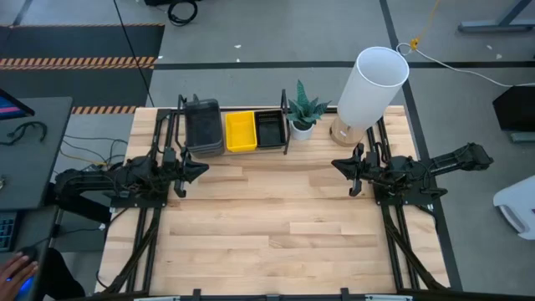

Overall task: Stack baskets on shelf by color
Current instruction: Return to Home Position

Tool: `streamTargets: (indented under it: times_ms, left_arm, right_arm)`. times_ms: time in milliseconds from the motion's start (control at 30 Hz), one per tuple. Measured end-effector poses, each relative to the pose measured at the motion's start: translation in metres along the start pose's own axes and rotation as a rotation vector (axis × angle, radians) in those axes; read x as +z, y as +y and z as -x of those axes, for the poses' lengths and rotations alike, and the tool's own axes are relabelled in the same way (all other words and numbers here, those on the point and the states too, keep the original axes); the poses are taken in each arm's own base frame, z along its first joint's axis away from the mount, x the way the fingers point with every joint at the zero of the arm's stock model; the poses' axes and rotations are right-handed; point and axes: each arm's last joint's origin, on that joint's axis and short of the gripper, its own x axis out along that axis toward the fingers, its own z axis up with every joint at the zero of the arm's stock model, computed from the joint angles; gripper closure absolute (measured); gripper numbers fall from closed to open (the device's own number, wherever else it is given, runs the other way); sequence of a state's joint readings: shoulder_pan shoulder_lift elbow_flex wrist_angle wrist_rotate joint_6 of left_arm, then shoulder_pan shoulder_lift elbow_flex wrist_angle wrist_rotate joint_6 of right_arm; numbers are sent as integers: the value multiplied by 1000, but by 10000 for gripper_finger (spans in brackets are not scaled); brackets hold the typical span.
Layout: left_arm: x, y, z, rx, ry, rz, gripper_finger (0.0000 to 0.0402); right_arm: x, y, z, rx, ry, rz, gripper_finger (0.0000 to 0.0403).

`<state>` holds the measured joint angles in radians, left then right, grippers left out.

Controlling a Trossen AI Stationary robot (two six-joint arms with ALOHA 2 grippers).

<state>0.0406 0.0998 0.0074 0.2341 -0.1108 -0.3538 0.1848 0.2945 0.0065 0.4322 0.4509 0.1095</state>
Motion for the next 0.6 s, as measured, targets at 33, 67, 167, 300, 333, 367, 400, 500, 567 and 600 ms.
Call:
streamTargets:
  times_ms: [33,67,167,300,333,367,400,500,567,600]
  left_arm:
    - [0,0,0,0,0,0,366]
    - [0,0,0,0,0,0,366]
    - [0,0,0,0,0,0,370]
    - [0,0,0,0,0,0,376]
    - [0,0,0,0,0,0,376]
    - [0,0,0,0,0,0,376]
    - [0,0,0,0,0,0,375]
    - [0,0,0,0,0,0,371]
    - [0,0,0,0,0,0,368]
    - [0,0,0,0,0,0,366]
  right_arm:
    - [0,0,0,0,0,0,384]
    - [0,0,0,0,0,0,384]
    - [0,0,0,0,0,0,384]
    - [0,0,0,-1,0,0,384]
    - [0,0,0,0,0,0,384]
    - [0,0,0,0,0,0,384]
    - [0,0,0,0,0,0,384]
    - [0,0,0,0,0,-2,384]
    - [0,0,0,0,0,-1,384]
    - [0,0,0,0,0,-1,384]
